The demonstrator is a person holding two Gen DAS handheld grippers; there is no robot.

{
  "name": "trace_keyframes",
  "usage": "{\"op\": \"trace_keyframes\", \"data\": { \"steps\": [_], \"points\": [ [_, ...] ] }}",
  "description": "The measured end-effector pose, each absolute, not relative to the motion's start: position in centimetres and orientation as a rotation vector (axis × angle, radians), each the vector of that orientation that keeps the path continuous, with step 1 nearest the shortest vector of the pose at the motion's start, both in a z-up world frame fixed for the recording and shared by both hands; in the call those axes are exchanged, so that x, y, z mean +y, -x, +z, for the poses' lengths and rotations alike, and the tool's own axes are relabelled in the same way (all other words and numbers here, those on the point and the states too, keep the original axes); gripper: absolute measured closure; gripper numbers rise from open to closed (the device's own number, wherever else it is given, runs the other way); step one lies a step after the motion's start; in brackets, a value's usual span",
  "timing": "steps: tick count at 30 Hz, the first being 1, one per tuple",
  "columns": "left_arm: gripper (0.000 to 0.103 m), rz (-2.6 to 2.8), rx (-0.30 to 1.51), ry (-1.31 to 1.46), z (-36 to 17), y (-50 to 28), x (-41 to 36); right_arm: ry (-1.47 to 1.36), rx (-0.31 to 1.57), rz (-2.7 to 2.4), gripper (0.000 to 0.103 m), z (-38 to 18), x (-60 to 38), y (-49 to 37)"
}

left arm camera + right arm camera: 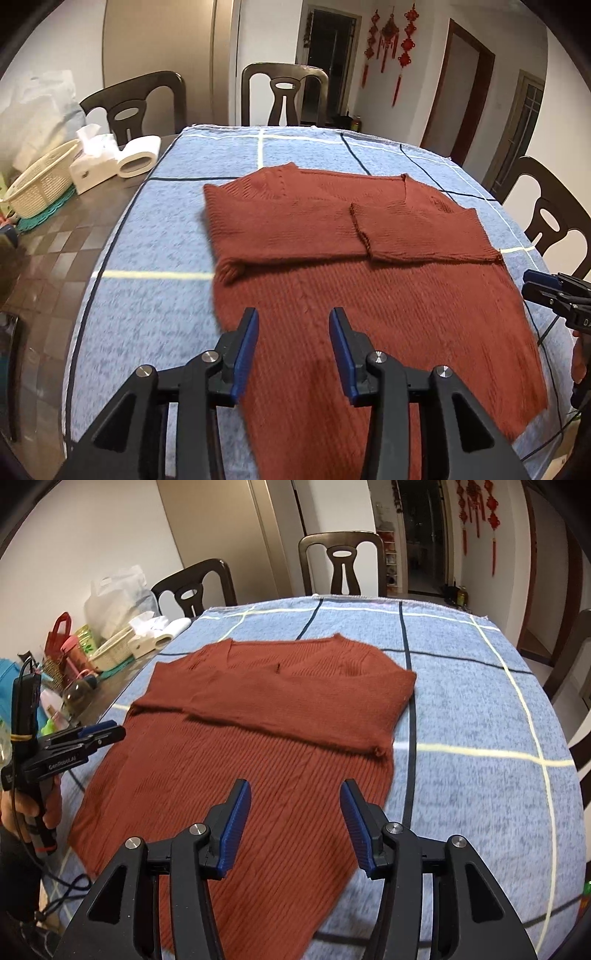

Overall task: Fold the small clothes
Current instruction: 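Withdraw the right gripper from the folded sleeve, then move the left gripper to the sweater hem and grasp it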

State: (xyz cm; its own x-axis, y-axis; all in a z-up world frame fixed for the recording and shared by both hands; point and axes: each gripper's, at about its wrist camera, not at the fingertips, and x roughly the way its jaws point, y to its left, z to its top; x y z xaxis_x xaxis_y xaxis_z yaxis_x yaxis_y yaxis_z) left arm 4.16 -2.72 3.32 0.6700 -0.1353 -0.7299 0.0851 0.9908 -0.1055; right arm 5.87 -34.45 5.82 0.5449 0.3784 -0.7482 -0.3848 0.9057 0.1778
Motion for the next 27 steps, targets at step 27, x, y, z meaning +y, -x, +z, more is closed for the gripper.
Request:
{"op": "trace_keyframes", "data": {
  "steps": [27],
  "points": [
    [0.053, -0.272, 0.881, 0.328, 0.8, 4.0, 0.1, -0.232, 1.02, 0.562, 0.05, 2.4, -37.4, -0.1]
  ]
}}
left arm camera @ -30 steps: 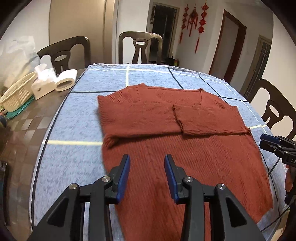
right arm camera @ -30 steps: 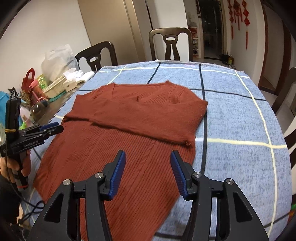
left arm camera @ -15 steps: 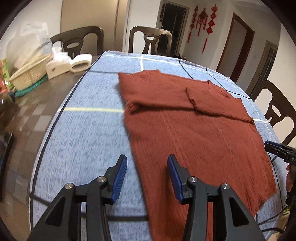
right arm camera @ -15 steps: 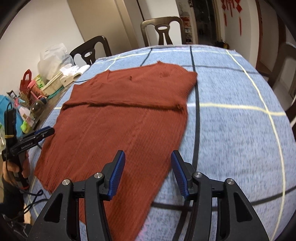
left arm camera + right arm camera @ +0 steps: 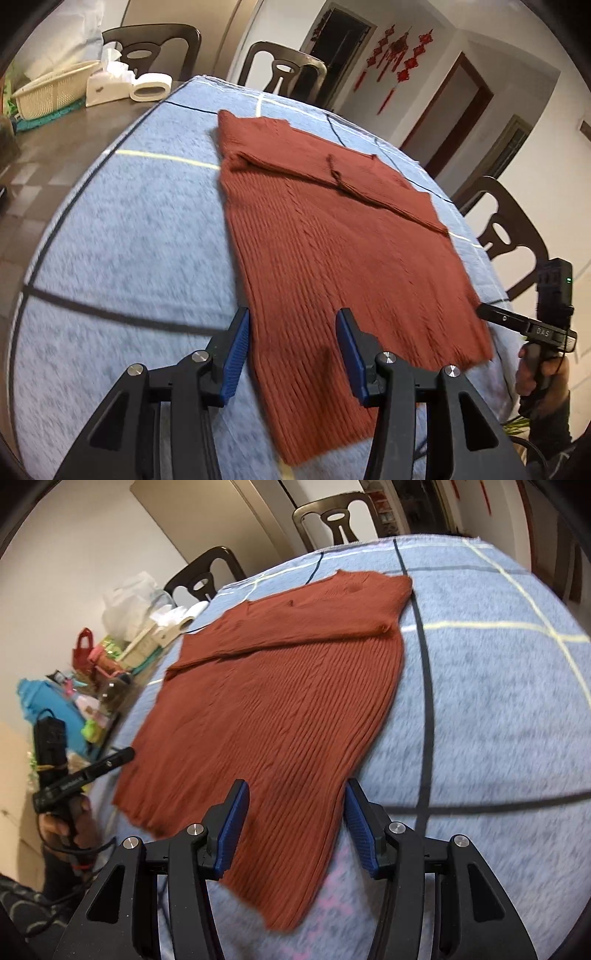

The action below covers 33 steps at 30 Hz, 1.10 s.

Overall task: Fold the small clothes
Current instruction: 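Move the left gripper to the sweater hem and grasp it, then grasp the hem with the right gripper while the left gripper holds it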

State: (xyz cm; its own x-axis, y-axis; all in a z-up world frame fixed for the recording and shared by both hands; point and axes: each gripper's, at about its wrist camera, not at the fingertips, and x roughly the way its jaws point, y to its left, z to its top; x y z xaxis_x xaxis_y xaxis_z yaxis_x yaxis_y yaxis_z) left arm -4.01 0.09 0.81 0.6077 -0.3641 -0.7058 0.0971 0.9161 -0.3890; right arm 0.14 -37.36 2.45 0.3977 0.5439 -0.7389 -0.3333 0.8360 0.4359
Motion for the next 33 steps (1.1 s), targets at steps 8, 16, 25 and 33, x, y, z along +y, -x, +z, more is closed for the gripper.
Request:
{"op": "trace_keyframes", "data": {
  "steps": [8, 16, 25, 33],
  "points": [
    [0.054, -0.339, 0.89, 0.356, 0.5, 5.1, -0.9, -0.3, 1.037, 0.624, 0.05, 2.1, -37.3, 1.4],
    [0.094, -0.333, 0.902, 0.351, 0.4, 4.6, -0.7, -0.29, 1.051, 0.6, 0.094, 1.7, -36.7, 1.5],
    [0.095, -0.363, 0.779, 0.394, 4.3, 4.5, 1.5, -0.378, 0.903, 0.625, 0.096, 5.2, -38.8, 1.6],
    [0.096, -0.369, 0.705, 0.345, 7.7, 1.6, 1.6, -0.394, 0.813, 0.628, 0.096, 8.0, -39.1, -1.1]
  ]
}}
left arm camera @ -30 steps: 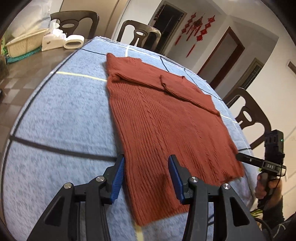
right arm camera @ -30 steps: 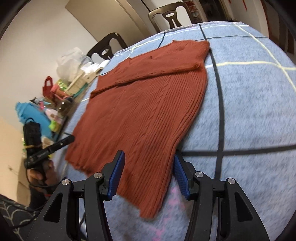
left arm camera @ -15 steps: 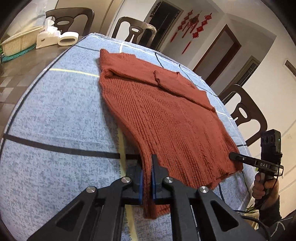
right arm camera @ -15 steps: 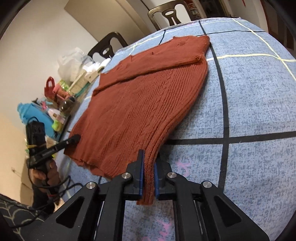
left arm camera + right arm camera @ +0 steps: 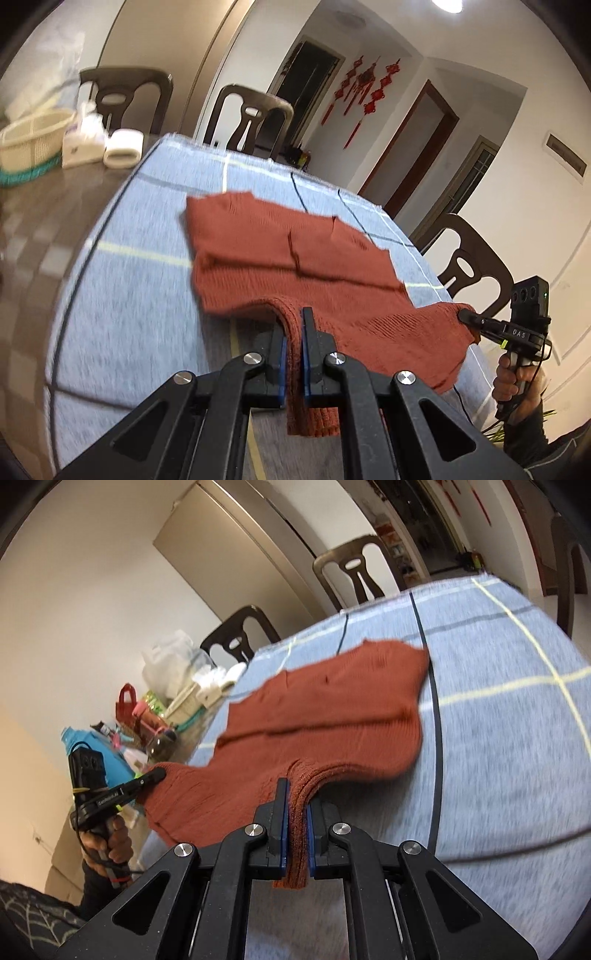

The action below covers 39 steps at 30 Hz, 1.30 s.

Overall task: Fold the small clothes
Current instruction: 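Grasp the hem with the right gripper while the left gripper holds it, then lift the hem with both grippers and fold it toward the collar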

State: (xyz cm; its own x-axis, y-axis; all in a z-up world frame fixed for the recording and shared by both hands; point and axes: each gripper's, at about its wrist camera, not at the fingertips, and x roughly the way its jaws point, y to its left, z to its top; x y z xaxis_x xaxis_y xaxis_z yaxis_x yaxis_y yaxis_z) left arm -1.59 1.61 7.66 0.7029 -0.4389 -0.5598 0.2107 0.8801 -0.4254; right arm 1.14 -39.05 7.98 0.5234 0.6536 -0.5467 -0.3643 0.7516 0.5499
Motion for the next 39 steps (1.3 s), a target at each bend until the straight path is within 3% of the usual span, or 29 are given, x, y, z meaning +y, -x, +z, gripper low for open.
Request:
{"op": "trace_keyframes", "data": {
  "steps": [9, 20, 25, 33, 39],
  "points": [
    [0.096, -0.348, 0.681, 0.316, 9.9, -6.0, 2.2, -0.397, 0.776, 0.608, 0.096, 10.2, -39.3, -8.4],
    [0.096, -0.261, 0.845, 0.404, 2.8, -16.0, 3.2, -0.467, 0.925, 0.529, 0.096, 4.7, -39.0, -18.6],
    [0.095, -0.261, 0.881, 0.461, 0.7, -17.0, 3.8, -0.496, 1.009, 0.507, 0.095, 1.8, -38.9, -20.5],
    [0.095, -0.355, 0.895, 0.49, 1.7, -16.1, 3.2, -0.447, 1.008, 0.581, 0.091, 3.3, -38.6, -19.6],
    [0.094, -0.337, 0.893, 0.597, 1.8, -18.7, 4.6, -0.591, 0.982, 0.602, 0.089, 3.5, -39.4, -22.3]
  ]
}}
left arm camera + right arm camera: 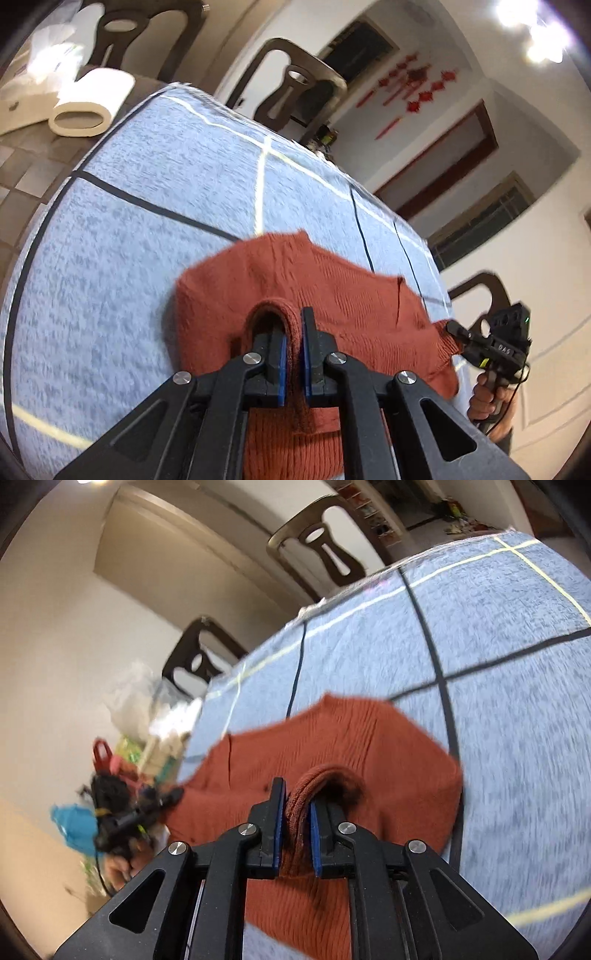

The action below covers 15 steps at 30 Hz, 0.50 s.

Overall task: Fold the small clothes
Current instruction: 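Lift the hem with both grippers and fold it toward the collar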

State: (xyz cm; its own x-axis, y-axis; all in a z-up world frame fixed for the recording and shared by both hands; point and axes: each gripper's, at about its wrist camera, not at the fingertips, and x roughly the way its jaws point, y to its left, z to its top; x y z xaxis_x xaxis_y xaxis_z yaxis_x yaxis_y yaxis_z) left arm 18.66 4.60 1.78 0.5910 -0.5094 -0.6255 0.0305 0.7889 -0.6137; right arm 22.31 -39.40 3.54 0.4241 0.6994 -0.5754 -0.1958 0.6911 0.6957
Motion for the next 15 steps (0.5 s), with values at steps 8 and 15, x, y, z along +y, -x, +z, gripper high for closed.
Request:
{"op": "trace_keyframes", "data": {
  "steps": [8, 15],
  "points": [
    [0.059, -0.234, 0.816, 0.702, 2.7, -19.4, 7.5, -0.725, 0.97, 0.566, 0.063, 3.3, -40.6, -24.5],
    [0.058, -0.187, 0.826, 0.577, 2.7, -19.3, 7.0, -0.638, 0.897, 0.524, 0.059, 4.7, -40.9, -24.0]
  ]
}}
